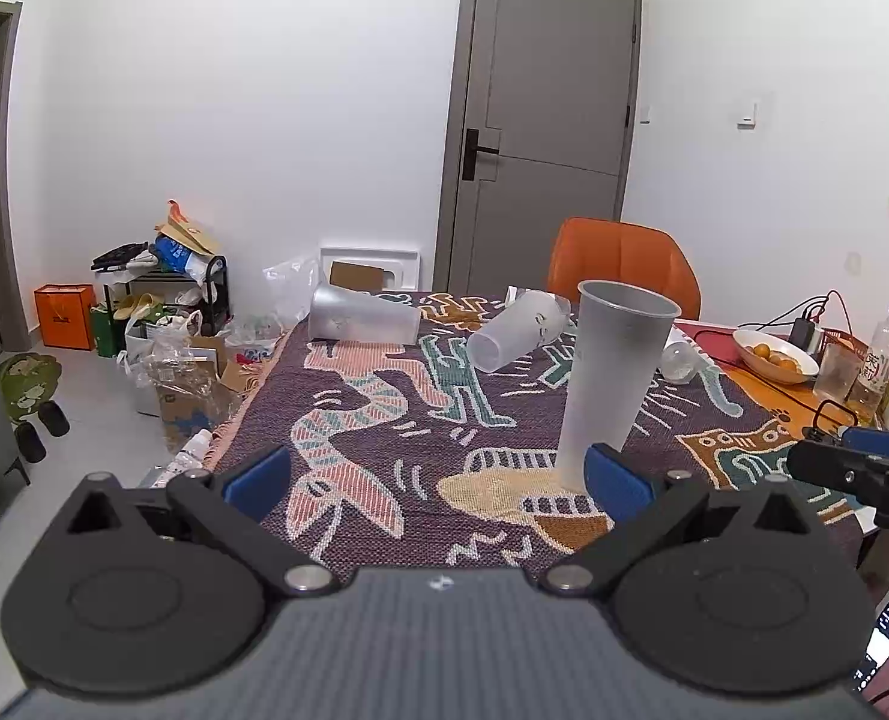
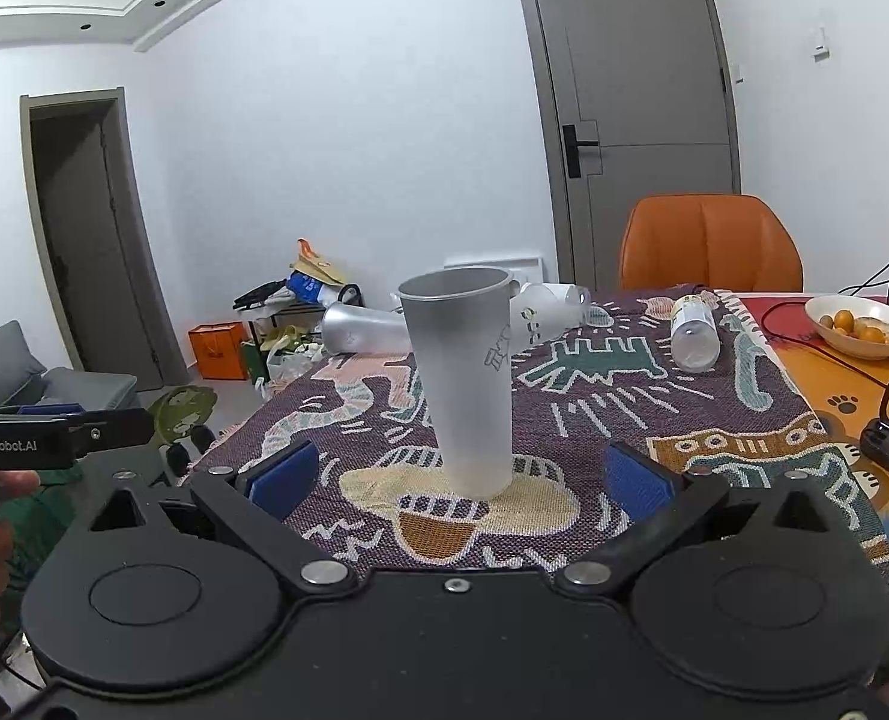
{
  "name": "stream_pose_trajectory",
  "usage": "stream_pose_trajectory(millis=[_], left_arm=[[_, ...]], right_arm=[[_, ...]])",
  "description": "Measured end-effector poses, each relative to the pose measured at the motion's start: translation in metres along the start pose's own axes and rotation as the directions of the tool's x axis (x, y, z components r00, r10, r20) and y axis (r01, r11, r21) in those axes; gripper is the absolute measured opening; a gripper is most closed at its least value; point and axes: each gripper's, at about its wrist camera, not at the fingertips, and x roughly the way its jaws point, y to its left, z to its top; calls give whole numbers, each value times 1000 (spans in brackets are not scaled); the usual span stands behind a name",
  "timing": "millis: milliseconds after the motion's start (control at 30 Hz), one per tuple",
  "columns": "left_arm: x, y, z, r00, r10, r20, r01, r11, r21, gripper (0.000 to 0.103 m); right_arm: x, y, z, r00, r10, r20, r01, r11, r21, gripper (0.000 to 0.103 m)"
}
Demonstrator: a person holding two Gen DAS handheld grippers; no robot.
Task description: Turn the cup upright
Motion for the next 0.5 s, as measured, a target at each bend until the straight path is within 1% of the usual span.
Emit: stream_pose_trajectory(millis=[500], left_arm=[[0,0,0,1000,-2,-5,2,1000,4,103]], right_arm=[[-3,0,1,1000,-1,-1,1,1000,2,103]])
